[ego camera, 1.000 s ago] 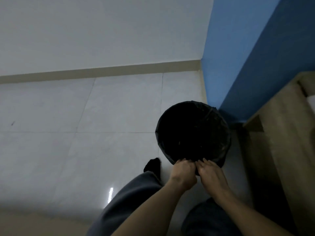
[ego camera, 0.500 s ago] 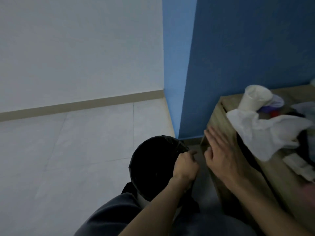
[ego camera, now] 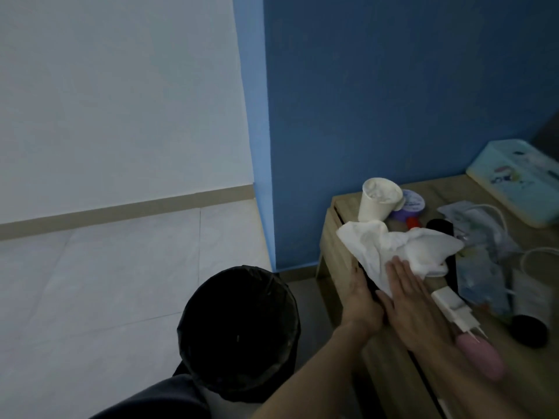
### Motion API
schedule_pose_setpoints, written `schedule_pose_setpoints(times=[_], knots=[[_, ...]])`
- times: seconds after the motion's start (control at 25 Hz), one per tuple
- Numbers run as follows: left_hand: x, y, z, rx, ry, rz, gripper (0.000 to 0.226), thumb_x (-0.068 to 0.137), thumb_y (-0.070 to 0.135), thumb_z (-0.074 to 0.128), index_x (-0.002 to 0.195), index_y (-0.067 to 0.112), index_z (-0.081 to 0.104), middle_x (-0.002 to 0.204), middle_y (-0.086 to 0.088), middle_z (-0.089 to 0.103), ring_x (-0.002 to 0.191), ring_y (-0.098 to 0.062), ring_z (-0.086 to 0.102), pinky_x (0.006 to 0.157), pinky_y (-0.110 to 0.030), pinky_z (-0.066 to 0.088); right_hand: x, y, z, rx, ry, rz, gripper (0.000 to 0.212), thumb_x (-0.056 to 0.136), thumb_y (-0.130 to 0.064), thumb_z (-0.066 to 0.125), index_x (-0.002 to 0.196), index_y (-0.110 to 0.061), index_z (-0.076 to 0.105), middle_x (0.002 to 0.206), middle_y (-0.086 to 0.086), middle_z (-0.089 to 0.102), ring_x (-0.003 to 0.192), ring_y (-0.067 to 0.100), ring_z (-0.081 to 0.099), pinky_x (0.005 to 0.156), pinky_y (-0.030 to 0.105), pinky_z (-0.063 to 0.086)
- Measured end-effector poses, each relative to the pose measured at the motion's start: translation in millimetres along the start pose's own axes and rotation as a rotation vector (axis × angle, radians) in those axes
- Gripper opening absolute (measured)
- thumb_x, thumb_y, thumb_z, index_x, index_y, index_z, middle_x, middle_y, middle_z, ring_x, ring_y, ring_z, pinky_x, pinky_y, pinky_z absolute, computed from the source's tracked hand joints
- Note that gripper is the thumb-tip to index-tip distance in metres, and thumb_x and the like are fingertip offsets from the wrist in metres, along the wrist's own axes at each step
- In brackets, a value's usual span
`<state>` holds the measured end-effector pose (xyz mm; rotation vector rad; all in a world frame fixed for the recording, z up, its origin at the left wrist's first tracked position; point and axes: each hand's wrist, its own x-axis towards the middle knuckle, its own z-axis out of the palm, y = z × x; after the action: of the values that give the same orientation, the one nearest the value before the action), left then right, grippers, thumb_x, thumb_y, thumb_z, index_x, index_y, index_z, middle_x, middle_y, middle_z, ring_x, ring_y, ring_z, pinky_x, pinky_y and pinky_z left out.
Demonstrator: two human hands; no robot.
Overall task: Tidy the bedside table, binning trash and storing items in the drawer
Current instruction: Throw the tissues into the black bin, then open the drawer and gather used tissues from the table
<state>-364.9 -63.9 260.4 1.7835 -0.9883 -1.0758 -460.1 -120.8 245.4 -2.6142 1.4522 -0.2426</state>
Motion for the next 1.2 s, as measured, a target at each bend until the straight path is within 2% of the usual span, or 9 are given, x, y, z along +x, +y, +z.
schedule_pose_setpoints(times=[0.08,0.12,0.28,0.44,0.52,0.64,0.88,1.04,1.2], knots=[[5.8,-1.8,5.0,0.024,0.041,-0.067,0.073,0.094,0.019,0.044,0.15,0.021,-0.002,0.16,-0.005,0.0,0.14,-0.026,0.03,0.115,-0.038,0.029,-0.3,1.3,0.6,0.02,-0.001,0.001,0.072,0.094,-0.054,0.008,0.132,-0.001,0.039,0.134,0.023,0.051,0.129,0.028,0.037,0.109,0.033,0.017],[9.0,-2.7,6.6,0.033,0.036,-0.116,0.074,0.094,0.021,0.044,0.15,0.02,-0.004,0.16,-0.006,-0.004,0.141,-0.027,0.029,0.114,-0.038,0.03,0.3,0.4,0.2,0.025,-0.003,0.005,0.076,0.093,-0.055,0.007,0.133,0.0,0.04,0.135,0.022,0.05,0.129,0.03,0.041,0.107,0.036,0.02],[17.9,-10.5,13.9,-0.015,-0.006,-0.186,0.081,0.083,0.047,0.045,0.146,0.031,-0.002,0.154,-0.014,0.025,0.132,-0.034,0.041,0.108,-0.048,0.037,1.9,-2.4,-1.0,0.042,0.06,0.021,0.083,0.09,-0.058,0.004,0.132,0.003,0.043,0.137,0.023,0.048,0.126,0.035,0.047,0.104,0.038,0.021],[22.3,-2.7,15.2,-0.16,0.044,-0.283,0.1,0.058,0.069,0.02,0.148,0.028,0.004,0.152,-0.014,0.031,0.134,-0.031,0.04,0.111,-0.046,0.034,3.1,-2.0,2.3,0.071,0.054,0.041,0.082,0.09,-0.057,0.004,0.133,0.002,0.041,0.138,0.021,0.047,0.128,0.032,0.045,0.105,0.038,0.023],[24.1,-4.3,15.9,-0.109,0.026,-0.284,0.099,0.061,0.067,0.025,0.148,0.026,0.001,0.153,-0.015,0.028,0.136,-0.031,0.037,0.111,-0.046,0.034,3.1,-0.6,2.5,0.08,0.054,0.044,0.075,0.091,-0.054,0.014,0.133,0.002,0.041,0.138,0.021,0.047,0.128,0.033,0.045,0.107,0.041,0.027],[28.2,-21.7,17.8,0.0,-0.001,-0.273,0.092,0.077,0.05,0.05,0.146,0.026,-0.007,0.154,-0.018,0.023,0.136,-0.035,0.036,0.109,-0.049,0.037,2.0,2.4,4.1,0.059,0.067,0.024,0.073,0.083,-0.048,0.026,0.137,-0.001,0.037,0.144,0.018,0.04,0.133,0.03,0.038,0.107,0.048,0.034],[-2.0,-21.2,-32.1,0.018,0.02,-0.31,0.088,0.089,0.018,0.056,0.147,0.03,-0.01,0.143,-0.014,0.042,0.124,-0.031,0.051,0.103,-0.048,0.045,2.9,2.4,-3.7,0.026,-0.008,0.009,0.067,0.092,-0.042,0.038,0.146,-0.012,0.012,0.157,0.009,0.012,0.144,0.02,0.011,0.117,0.04,0.012],[-16.0,-30.7,-58.4,0.028,0.04,-0.286,0.087,0.087,0.025,0.059,0.146,0.033,-0.005,0.137,-0.012,0.048,0.119,-0.03,0.055,0.101,-0.05,0.046,1.9,0.5,-8.0,0.033,-0.049,0.008,0.066,0.093,-0.042,0.033,0.147,-0.014,0.007,0.157,0.007,0.006,0.144,0.018,0.006,0.116,0.036,0.007],[-30.7,-40.4,-77.5,-0.019,0.064,-0.316,0.073,0.089,0.042,0.053,0.141,0.039,0.001,0.132,-0.008,0.053,0.114,-0.027,0.058,0.098,-0.049,0.048,1.4,-0.1,-4.6,0.056,-0.026,0.021,0.064,0.092,-0.035,0.043,0.145,-0.009,0.019,0.155,0.011,0.018,0.143,0.023,0.016,0.116,0.039,0.012]])
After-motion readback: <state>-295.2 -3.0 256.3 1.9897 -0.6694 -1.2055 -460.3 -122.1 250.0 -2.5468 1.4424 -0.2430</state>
